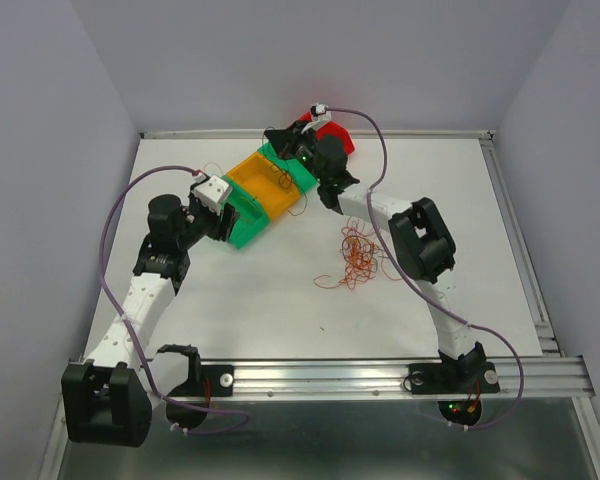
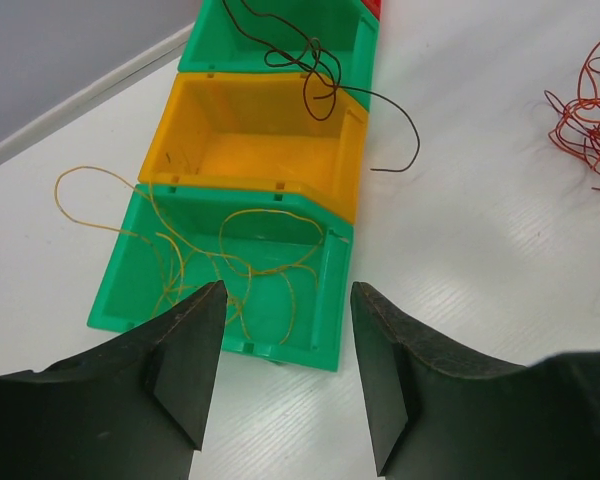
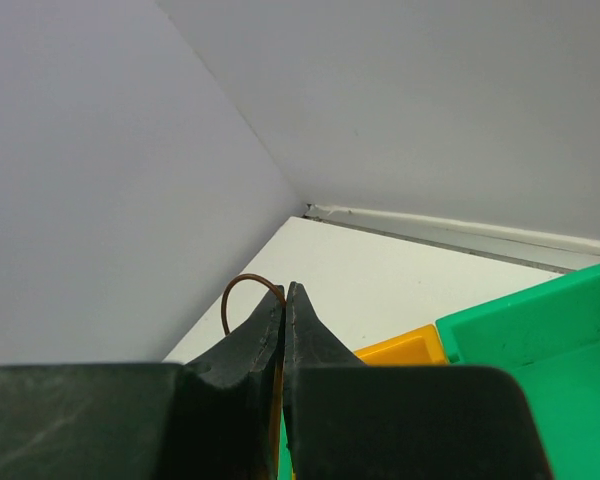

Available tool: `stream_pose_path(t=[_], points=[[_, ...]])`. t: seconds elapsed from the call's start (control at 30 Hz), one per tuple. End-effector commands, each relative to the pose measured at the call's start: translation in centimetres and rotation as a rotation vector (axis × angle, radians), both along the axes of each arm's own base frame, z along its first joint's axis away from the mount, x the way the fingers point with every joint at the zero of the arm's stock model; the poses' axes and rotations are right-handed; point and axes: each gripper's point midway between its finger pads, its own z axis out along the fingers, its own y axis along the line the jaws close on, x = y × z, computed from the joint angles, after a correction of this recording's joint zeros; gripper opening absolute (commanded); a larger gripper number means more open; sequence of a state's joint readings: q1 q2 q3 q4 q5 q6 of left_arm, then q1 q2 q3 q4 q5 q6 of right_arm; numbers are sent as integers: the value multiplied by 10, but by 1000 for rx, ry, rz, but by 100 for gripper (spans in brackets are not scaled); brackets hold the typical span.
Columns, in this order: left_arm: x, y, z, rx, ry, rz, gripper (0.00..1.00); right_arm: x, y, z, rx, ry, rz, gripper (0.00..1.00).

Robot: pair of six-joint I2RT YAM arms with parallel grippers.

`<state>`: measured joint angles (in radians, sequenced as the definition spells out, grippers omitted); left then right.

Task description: Untangle the cables

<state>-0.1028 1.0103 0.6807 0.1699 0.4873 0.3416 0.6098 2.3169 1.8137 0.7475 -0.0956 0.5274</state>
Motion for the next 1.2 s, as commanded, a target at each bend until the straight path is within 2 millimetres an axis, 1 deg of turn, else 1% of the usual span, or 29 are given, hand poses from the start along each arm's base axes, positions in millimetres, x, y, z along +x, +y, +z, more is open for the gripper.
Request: stream_pose_path(t=[0.0, 0.1, 0.17, 0.23, 0.33, 0.37, 0.4, 0.43, 0.47, 0.5, 0.57, 0.6, 0.63, 0.7, 0.8, 0.83, 0.93, 0.97, 1.07, 1.1, 1.17], points=[[6, 3, 15, -11, -63, 18, 64, -17, 9, 46, 46, -145, 36, 1], [7, 3, 14, -10, -60, 21, 64, -27, 11, 67, 53, -186, 54, 1], [7, 4, 14, -8, -61, 24, 64, -34, 10, 89, 66, -226, 63, 1], [6, 3, 14, -12, -59, 21, 63, -36, 7, 102, 78, -244, 58, 1], [6, 4, 13, -11, -59, 21, 64, -38, 8, 115, 91, -271, 63, 0], [6, 4, 14, -12, -59, 22, 64, -36, 10, 113, 89, -273, 68, 1], [6, 4, 15, -10, -62, 19, 64, -35, 10, 119, 98, -285, 70, 1], [6, 3, 15, -10, -62, 18, 63, -35, 13, 119, 101, -289, 75, 1], [6, 4, 15, -12, -61, 18, 64, -31, 16, 109, 95, -278, 79, 1], [5, 4, 15, -12, -61, 18, 63, -30, 17, 113, 109, -281, 82, 0], [5, 3, 15, -11, -62, 16, 64, -28, 20, 106, 109, -270, 88, 0], [5, 3, 15, -11, -64, 16, 63, -24, 23, 95, 101, -257, 92, 1], [5, 4, 16, -10, -66, 19, 64, -23, 24, 94, 106, -254, 92, 1], [5, 4, 15, -11, -64, 19, 64, -19, 25, 84, 101, -236, 89, 1], [5, 4, 15, -10, -65, 18, 64, -17, 30, 66, 91, -212, 101, 0], [5, 5, 16, -8, -67, 22, 64, -14, 31, 57, 84, -200, 102, 1], [5, 5, 15, -9, -67, 19, 64, -14, 33, 43, 75, -181, 106, 1], [5, 5, 16, -9, -68, 20, 63, -13, 33, 32, 65, -165, 109, 1], [5, 5, 16, -10, -68, 21, 64, -15, 33, 21, 65, -157, 112, 0], [5, 5, 16, -10, -68, 22, 63, -15, 33, 13, 58, -146, 112, 1], [5, 5, 16, -9, -68, 20, 64, -14, 32, 8, 54, -142, 110, 1]])
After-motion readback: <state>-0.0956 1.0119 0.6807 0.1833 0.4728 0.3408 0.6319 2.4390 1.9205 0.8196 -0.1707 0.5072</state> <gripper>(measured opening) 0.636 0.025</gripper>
